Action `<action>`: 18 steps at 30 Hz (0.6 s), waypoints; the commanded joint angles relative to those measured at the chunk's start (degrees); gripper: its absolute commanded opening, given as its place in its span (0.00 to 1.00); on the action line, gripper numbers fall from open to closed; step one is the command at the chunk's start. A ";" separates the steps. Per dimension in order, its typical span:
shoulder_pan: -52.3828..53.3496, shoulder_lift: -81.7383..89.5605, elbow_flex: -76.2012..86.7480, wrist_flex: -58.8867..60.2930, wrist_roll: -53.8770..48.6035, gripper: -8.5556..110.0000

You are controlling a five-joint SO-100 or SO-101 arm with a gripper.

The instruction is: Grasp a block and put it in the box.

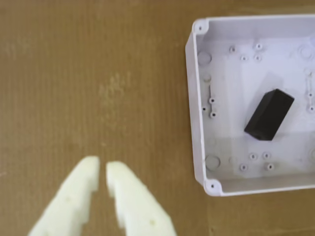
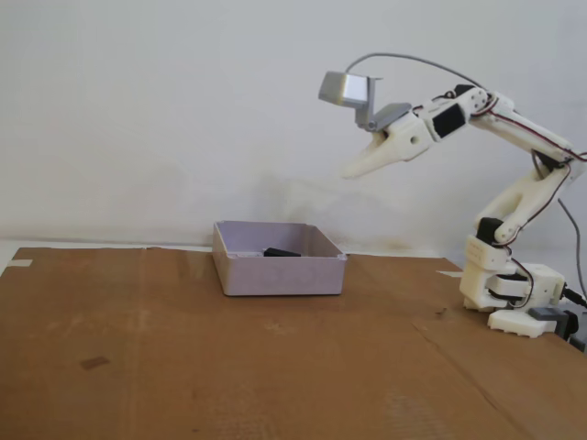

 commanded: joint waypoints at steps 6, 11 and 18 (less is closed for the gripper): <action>-0.44 15.12 8.70 -1.05 0.35 0.07; -0.44 21.53 16.00 -1.05 0.35 0.07; -0.44 30.23 25.40 -1.05 0.35 0.07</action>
